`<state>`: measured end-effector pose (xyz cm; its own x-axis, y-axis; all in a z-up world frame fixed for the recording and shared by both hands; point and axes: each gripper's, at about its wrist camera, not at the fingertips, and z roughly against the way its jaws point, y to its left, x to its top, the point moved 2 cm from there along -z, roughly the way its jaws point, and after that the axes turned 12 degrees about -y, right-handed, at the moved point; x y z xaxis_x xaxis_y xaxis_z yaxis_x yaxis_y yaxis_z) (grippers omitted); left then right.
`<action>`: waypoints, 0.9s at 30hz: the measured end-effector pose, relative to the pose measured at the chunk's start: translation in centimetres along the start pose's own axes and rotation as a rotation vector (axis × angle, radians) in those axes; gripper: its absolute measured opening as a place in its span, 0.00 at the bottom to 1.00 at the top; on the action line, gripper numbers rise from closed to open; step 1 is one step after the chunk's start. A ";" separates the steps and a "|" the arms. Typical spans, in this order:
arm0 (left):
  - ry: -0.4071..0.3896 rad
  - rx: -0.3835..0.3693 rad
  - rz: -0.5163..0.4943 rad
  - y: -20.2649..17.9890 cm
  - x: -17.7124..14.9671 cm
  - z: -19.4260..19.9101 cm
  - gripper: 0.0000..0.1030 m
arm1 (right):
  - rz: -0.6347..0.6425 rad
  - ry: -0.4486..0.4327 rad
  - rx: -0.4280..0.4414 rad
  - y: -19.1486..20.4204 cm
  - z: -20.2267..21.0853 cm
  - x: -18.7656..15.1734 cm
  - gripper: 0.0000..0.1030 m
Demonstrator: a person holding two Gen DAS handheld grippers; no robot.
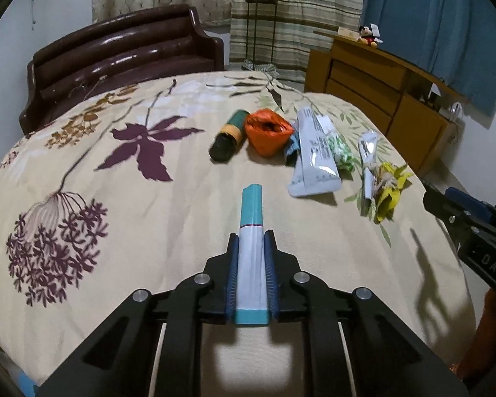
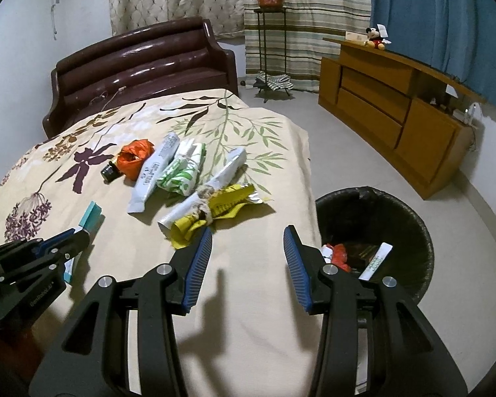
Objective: Collect trash
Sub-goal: 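Grasp the yellow twine-tied wrapper with the right gripper while the left holds the teal tube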
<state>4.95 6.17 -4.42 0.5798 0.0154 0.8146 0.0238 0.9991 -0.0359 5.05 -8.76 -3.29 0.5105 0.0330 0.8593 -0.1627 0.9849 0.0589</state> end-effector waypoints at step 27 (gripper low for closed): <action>-0.039 0.030 0.044 4.2 1.5 -0.3 0.16 | -0.003 0.089 -0.029 1.6 -3.0 0.6 0.50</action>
<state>6.13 10.40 -3.49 0.5473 0.0604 0.8348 -0.0256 0.9981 -0.0554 7.60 -6.70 -4.20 0.5840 0.0437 0.8106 -0.1372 0.9895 0.0455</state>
